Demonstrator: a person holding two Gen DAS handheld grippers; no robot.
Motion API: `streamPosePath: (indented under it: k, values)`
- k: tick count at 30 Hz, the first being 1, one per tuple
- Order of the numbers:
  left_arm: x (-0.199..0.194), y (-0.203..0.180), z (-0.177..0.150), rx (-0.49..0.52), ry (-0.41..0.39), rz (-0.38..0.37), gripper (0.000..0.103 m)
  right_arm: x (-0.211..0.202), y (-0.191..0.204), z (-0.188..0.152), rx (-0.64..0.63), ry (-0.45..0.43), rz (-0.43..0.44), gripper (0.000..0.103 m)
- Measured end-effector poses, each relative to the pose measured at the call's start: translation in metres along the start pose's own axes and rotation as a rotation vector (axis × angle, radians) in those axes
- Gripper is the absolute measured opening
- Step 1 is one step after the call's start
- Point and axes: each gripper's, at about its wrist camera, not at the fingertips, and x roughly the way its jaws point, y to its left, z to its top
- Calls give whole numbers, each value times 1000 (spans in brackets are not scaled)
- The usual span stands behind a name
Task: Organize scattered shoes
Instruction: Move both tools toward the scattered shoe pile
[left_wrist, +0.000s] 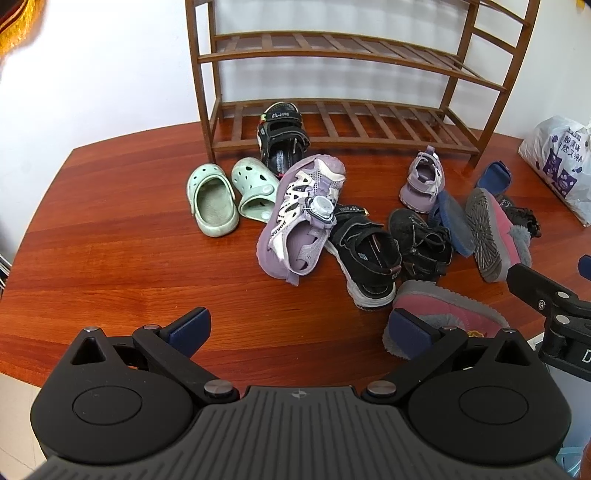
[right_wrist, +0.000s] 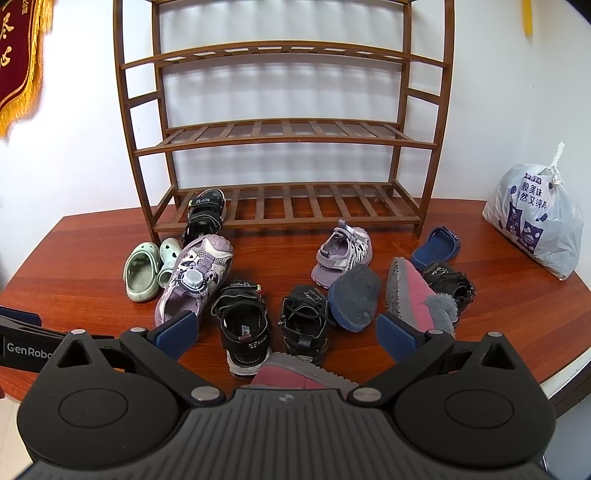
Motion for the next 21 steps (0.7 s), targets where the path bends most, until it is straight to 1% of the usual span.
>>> streamPosePath:
  k: [12,21]
  values:
    - [-2,3,-1,0,7,3,103,0,3,-3,10,5,-1,103]
    - [-3,13,0,3,6,1,103,-2,8,-5,17,2,0,103]
